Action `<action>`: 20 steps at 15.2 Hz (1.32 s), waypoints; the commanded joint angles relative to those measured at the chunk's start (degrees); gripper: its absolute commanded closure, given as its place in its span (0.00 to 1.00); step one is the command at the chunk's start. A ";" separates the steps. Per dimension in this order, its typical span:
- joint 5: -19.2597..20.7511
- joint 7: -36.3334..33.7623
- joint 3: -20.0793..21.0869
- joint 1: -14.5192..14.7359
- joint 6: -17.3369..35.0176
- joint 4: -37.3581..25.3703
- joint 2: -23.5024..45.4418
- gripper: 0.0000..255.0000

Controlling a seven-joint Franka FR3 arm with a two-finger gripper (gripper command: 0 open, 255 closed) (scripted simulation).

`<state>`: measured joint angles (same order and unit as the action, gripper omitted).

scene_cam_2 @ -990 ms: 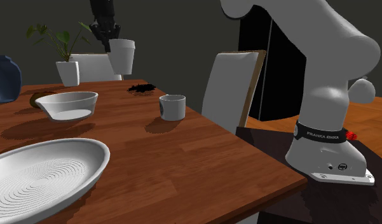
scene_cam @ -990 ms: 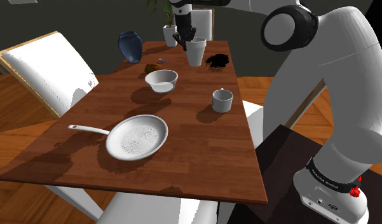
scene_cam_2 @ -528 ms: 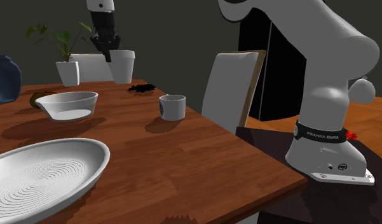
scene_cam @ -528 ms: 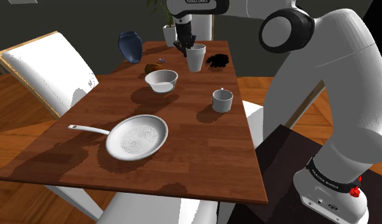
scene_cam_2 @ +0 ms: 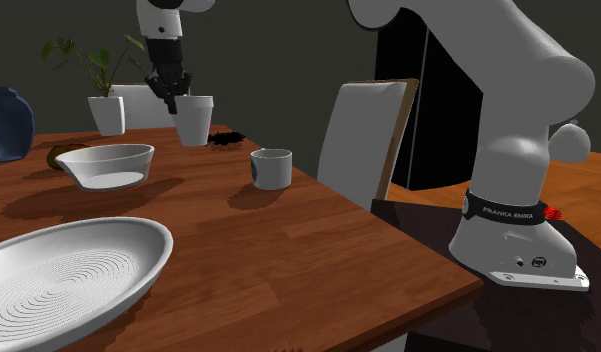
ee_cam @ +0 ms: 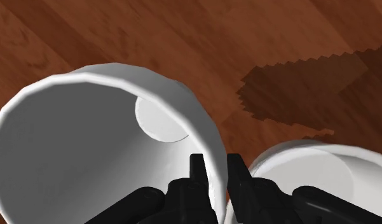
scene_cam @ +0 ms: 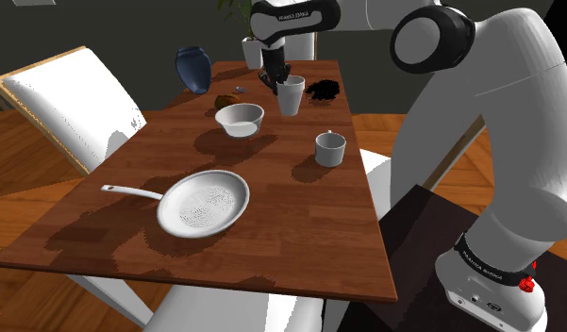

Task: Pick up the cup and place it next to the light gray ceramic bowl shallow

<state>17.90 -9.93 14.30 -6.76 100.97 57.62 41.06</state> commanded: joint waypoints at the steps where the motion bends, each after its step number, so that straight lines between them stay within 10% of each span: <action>1: 0.07 -0.40 0.01 -0.22 1.83 2.06 -0.23 1.00; 19: 0.70 -1.95 -0.25 -0.94 9.49 9.33 0.37 1.00; 20: 0.70 -1.95 -0.25 -0.94 9.48 9.31 0.38 0.00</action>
<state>18.60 -11.88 14.05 -7.70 110.44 66.95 41.45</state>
